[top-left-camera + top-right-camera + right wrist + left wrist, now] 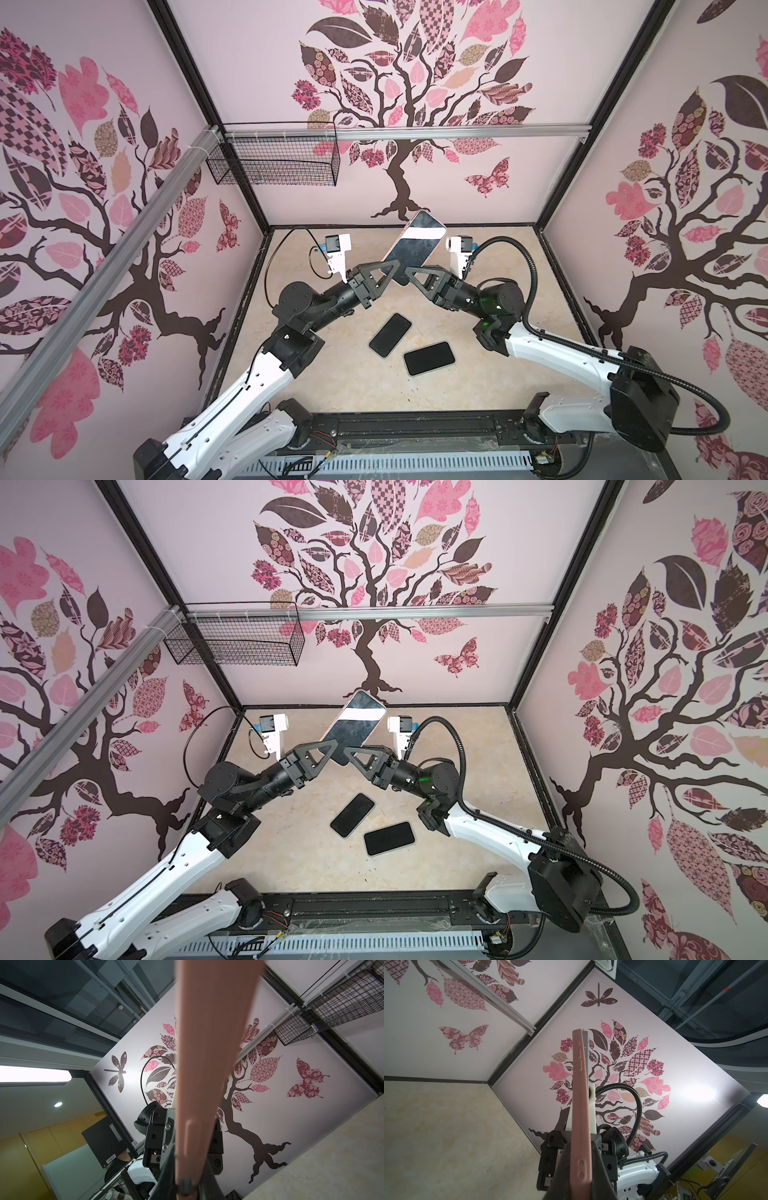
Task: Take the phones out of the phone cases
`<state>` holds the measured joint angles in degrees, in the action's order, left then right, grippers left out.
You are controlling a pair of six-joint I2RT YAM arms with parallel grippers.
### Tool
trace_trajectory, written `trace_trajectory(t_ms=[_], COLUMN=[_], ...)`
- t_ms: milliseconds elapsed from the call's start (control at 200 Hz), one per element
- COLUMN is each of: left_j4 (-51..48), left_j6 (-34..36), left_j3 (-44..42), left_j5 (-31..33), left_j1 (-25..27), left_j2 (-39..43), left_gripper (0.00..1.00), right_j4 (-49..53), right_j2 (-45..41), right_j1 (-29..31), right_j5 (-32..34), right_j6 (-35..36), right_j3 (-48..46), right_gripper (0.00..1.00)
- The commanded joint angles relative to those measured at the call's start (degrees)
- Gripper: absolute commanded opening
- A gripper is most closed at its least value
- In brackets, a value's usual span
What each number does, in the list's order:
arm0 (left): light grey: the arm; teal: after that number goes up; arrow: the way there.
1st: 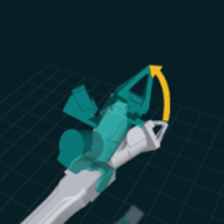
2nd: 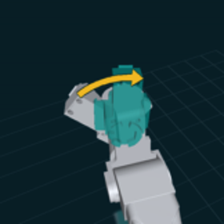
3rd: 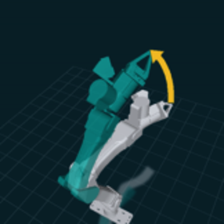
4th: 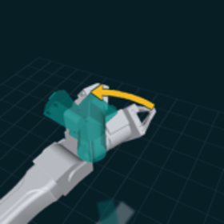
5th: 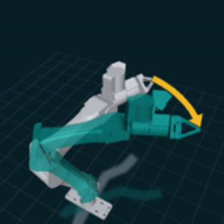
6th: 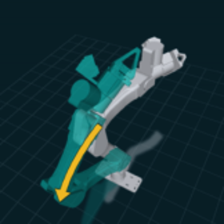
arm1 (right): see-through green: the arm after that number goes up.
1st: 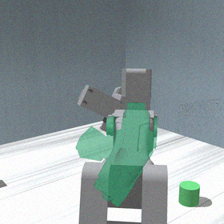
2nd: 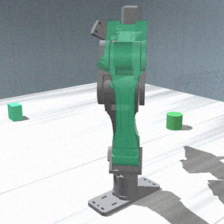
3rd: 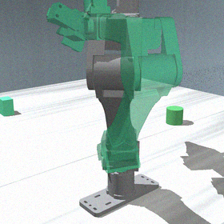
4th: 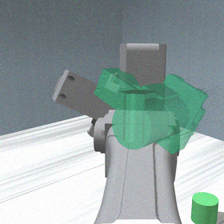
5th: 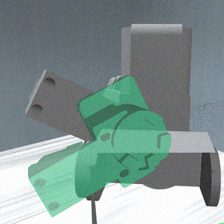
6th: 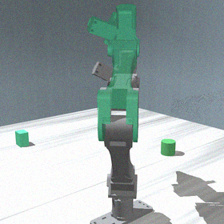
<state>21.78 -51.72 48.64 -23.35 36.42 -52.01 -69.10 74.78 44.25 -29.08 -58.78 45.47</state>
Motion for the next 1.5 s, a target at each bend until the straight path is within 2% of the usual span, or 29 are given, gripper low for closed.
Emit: trace_trajectory(t_ms=[0,200,235,310,370,420,495,600,655,715,845,1045,1276,1496], left_j4=[1.91,-1.91,-3.54,-7.81,-11.84,-18.16,-23.76,-26.23,-26.63,-26.75,-27.71,-28.94,-25.92,-24.91], left_j6=[0.31,1.98,3.3,6.78,10.5,14.21,20.95,29.02,35.94,42.3,53.53,65.12,70.09,71.59], left_j3=[-0.96,0.07,0.51,1.48,2.59,4.21,6.57,7.05,7.09,7.28,9.05,12.46,12.23,11.32], left_j5=[1.25,1.45,1.7,2.67,4.51,6.21,8.1,13.68,13.87,12.59,8.69,3.1,-1.34,-3.22], left_j1=[0.19,0.16,0.15,0.15,0.14,0.14,0.14,0.21,0.16,0.14,0.18,0.14,0.48,1.53], left_j2=[1.04,1.32,1.64,2.88,4.17,4.64,5.44,6.39,6.72,7.14,6.64,3.84,2.9,2.08], left_gripper=[0.0,0.0,0.14,0.53,0.76,0.84,0.89,0.91,0.91,0.97,0.97,0.88,0.74,0.63], right_j4=[-3.29,-2.63,-1.91,2.46,7.0,11.62,20.37,29.75,32.08,34.29,46.11,59.29,60.87,57.66], right_j2=[0.81,-0.64,-1.37,-3.69,-5.98,-8.04,-11.13,-15.09,-16.83,-18.6,-20.54,-22.17,-24.29,-24.6], right_j1=[0.4,0.42,0.41,0.36,0.38,0.4,0.45,0.25,-0.15,-0.75,-1.98,-1.97,-0.45,0.14], right_j5=[-0.36,1.02,1.19,1.89,2.52,3.05,3.77,4.72,5.34,6.3,5.86,11.54,14.92,11.85], right_j6=[2.6,4.08,5.03,9.02,13.59,18.19,26.4,37.68,41.31,44.38,53.74,66.78,70.07,69.23], right_j3=[2.08,0.79,0.38,-0.33,-0.71,-0.82,-0.65,-0.88,-1.65,-2.49,-0.31,1.76,0.93,0.41], right_gripper=[0.08,0.0,0.0,0.0,0.0,0.0,0.0,0.0,0.0,0.0,0.0,0.0,0.0,0.0])
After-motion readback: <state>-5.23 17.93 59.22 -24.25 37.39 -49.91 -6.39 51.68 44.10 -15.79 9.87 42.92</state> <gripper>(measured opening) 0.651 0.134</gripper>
